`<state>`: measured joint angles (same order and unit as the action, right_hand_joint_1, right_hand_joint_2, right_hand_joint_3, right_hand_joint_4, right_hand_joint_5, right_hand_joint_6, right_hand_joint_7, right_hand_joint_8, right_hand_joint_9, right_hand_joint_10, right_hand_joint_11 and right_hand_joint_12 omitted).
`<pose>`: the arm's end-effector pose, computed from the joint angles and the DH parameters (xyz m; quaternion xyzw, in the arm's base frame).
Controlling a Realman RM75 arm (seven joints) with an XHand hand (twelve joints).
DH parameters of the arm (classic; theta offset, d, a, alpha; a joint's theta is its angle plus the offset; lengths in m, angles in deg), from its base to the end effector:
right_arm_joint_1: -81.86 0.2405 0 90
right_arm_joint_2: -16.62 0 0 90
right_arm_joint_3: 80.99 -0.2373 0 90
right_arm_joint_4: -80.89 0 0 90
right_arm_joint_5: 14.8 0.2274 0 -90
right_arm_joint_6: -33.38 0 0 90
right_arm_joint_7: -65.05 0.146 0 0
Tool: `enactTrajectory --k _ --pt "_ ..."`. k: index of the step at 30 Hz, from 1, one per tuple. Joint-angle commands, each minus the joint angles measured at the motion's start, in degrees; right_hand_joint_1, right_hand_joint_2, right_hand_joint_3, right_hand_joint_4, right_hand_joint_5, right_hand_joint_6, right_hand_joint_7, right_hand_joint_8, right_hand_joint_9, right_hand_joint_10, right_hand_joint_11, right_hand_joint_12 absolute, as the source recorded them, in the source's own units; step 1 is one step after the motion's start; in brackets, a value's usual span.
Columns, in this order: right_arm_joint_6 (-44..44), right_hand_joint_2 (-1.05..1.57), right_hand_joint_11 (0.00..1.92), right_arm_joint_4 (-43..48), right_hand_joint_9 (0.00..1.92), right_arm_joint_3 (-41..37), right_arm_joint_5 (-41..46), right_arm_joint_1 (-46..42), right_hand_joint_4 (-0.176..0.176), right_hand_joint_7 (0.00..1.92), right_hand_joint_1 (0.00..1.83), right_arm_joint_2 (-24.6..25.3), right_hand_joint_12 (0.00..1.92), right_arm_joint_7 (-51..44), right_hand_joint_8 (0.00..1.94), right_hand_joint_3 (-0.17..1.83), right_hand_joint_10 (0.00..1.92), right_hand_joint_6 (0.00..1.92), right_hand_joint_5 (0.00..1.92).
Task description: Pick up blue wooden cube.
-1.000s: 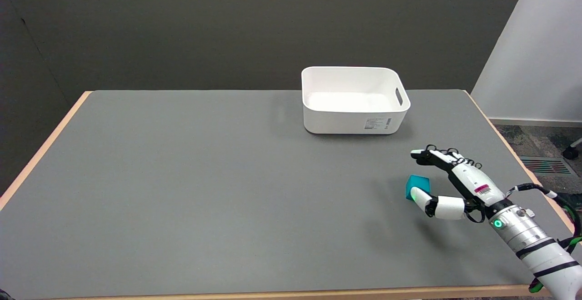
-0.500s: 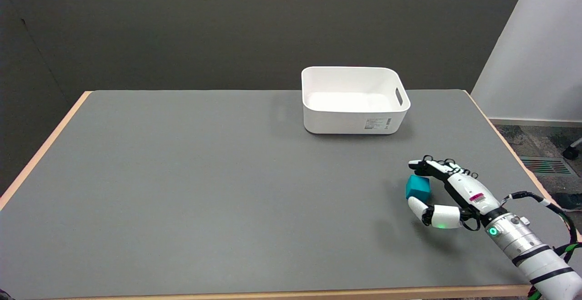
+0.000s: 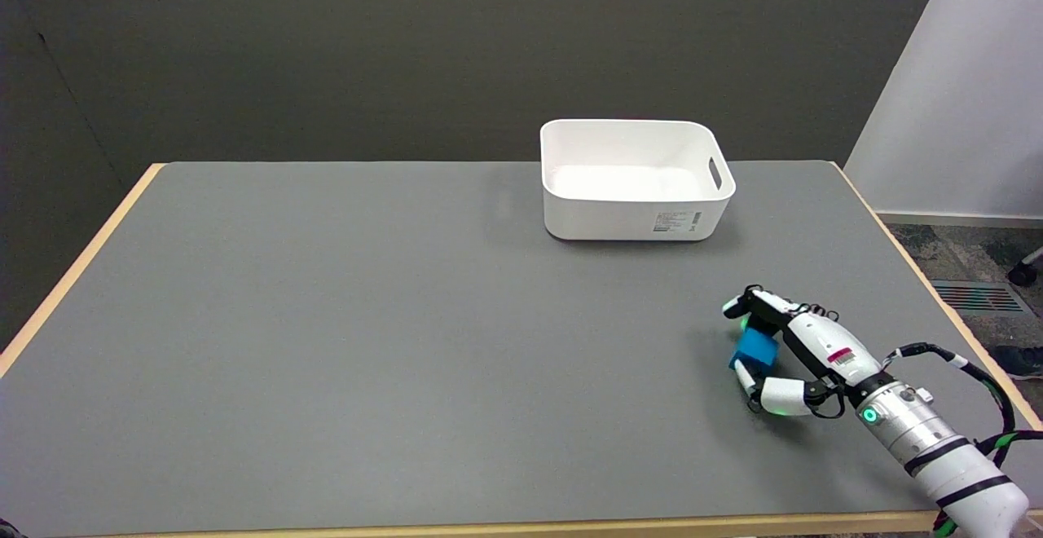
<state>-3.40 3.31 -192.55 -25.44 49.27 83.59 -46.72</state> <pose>-0.3193 -0.1945 0.4356 0.6553 -0.2072 0.1564 0.7093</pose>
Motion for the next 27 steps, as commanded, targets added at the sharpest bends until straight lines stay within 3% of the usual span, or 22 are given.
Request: enactTrajectory --k 1,3,7,15,16,17,18,22,27 --pt "-3.04 1.4 0.18 1.13 0.58 1.35 2.78 1.47 -0.113 0.34 1.22 -1.04 1.92 -0.08 1.94 0.07 1.91 1.65 0.35" --pt "-3.44 1.39 0.15 1.12 0.5 1.27 2.88 1.55 -0.052 0.45 1.04 -1.04 1.92 -0.08 1.94 0.11 1.92 1.67 0.42" --pt "-4.15 1.33 0.16 0.7 0.5 1.27 4.24 1.65 -0.022 0.48 0.99 -1.36 1.92 -0.08 1.94 0.24 1.92 1.72 0.43" --pt "-6.33 1.33 0.21 -2.67 0.51 0.31 5.87 3.02 -0.016 0.51 1.0 -2.08 1.92 -0.08 1.92 0.24 1.92 1.75 0.42" --pt "-7.28 1.33 0.21 -3.57 0.52 -2.21 6.91 2.35 -0.016 0.51 1.0 -1.72 1.92 -2.39 1.92 0.24 1.92 1.75 0.42" --pt "-10.43 1.33 0.21 -5.62 0.52 -13.2 9.61 -1.38 -0.016 0.51 1.0 0.15 1.92 -12.67 1.92 0.24 1.92 1.75 0.42" --pt "-8.07 1.33 0.21 -5.64 0.52 -0.85 8.9 4.55 -0.016 0.51 1.0 -2.64 1.92 -0.08 1.91 0.24 1.92 1.75 0.42" --pt "-7.58 1.27 0.23 -9.77 0.54 -2.9 9.79 8.67 -0.007 0.53 1.0 -3.78 1.92 -0.08 1.9 0.35 1.92 1.76 0.43" --pt "-1.12 1.3 0.22 -13.39 0.54 -2.93 9.87 16.44 -0.005 0.52 0.99 -7.52 1.92 -0.08 1.89 0.3 1.92 1.77 0.42"
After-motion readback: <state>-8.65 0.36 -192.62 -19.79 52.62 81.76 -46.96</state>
